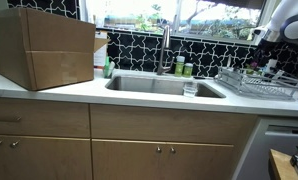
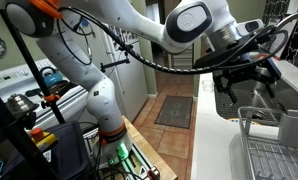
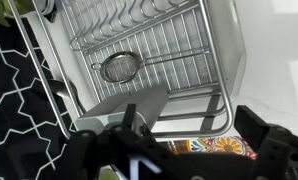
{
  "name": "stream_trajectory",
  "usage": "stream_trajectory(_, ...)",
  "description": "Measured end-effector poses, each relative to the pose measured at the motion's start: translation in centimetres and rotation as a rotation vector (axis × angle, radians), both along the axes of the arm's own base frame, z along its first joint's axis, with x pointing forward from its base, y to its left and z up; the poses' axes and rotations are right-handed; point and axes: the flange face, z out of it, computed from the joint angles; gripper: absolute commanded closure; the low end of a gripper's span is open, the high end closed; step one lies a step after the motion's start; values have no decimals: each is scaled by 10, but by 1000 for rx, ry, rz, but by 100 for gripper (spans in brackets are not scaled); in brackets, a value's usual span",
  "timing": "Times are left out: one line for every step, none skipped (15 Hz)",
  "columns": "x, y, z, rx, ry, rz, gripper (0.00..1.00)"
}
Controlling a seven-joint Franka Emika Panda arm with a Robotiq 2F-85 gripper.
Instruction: Remove the spoons from the front compartment of the utensils rack and place them in the rear compartment of the utensils rack in the dishes drying rack
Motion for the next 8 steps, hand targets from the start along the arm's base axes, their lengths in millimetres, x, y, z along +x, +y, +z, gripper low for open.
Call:
stream_trajectory(2,-6,-1,6,9,6,0)
stream_trajectory(5,-11,-1,9,19,16,0)
stream_trajectory(9,-15,0,9,28,29,0)
stream_trajectory(12,-19,0,9,33,41,0)
stream_trajectory(16,-22,1,7,36,53,0)
stream_trajectory(20,-24,1,5,34,66,0)
stream_trajectory(24,-27,1,3,30,79,0)
stream_trajectory(28,-29,0,3,30,89,0)
